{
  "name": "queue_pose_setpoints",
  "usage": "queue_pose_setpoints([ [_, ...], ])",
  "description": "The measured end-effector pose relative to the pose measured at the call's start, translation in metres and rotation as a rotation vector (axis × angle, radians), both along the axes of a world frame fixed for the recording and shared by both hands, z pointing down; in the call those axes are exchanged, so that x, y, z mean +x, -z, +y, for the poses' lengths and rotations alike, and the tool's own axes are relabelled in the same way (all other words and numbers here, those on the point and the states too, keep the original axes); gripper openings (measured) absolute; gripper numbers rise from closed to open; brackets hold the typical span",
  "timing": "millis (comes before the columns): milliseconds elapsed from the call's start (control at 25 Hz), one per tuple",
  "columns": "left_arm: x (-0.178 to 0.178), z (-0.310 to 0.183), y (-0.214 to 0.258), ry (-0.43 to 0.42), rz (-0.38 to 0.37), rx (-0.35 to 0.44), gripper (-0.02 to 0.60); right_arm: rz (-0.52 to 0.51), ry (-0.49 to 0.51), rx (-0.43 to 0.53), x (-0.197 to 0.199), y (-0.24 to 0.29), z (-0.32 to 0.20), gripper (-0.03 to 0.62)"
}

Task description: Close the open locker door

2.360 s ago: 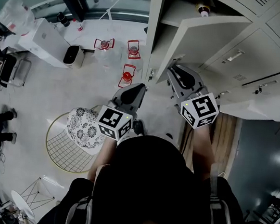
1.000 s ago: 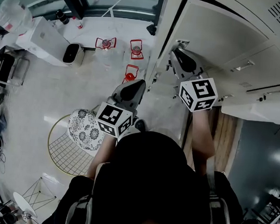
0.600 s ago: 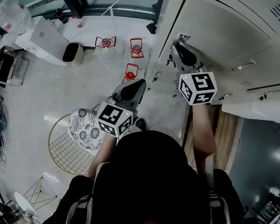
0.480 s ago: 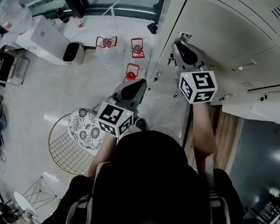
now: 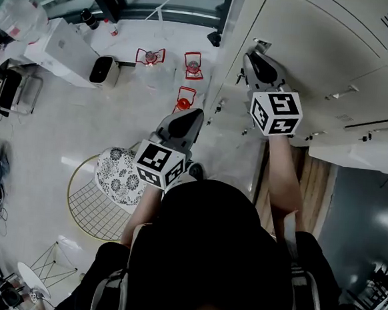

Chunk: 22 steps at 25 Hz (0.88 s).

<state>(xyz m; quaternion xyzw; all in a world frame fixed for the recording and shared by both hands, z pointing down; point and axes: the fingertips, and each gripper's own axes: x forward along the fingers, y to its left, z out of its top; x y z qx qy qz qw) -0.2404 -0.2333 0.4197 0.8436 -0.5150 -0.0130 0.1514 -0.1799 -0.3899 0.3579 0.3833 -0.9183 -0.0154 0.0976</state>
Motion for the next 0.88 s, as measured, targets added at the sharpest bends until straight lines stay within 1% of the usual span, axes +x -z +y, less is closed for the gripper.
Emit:
queue_pose_setpoints([
  [360,0.000,0.001,0.002,0.000,-0.003,0.005,0.017,0.009,-0.010,0.010,0.000,-0.001,-0.003,0.040],
  [600,-0.002,0.005,0.002,0.006,-0.012,0.007,0.017,0.042,-0.036,0.021,0.001,-0.004,-0.003,0.040],
  [880,-0.001,0.012,0.003,0.022,-0.016,0.006,0.017,0.038,-0.044,0.020,0.013,-0.006,0.005,0.040],
])
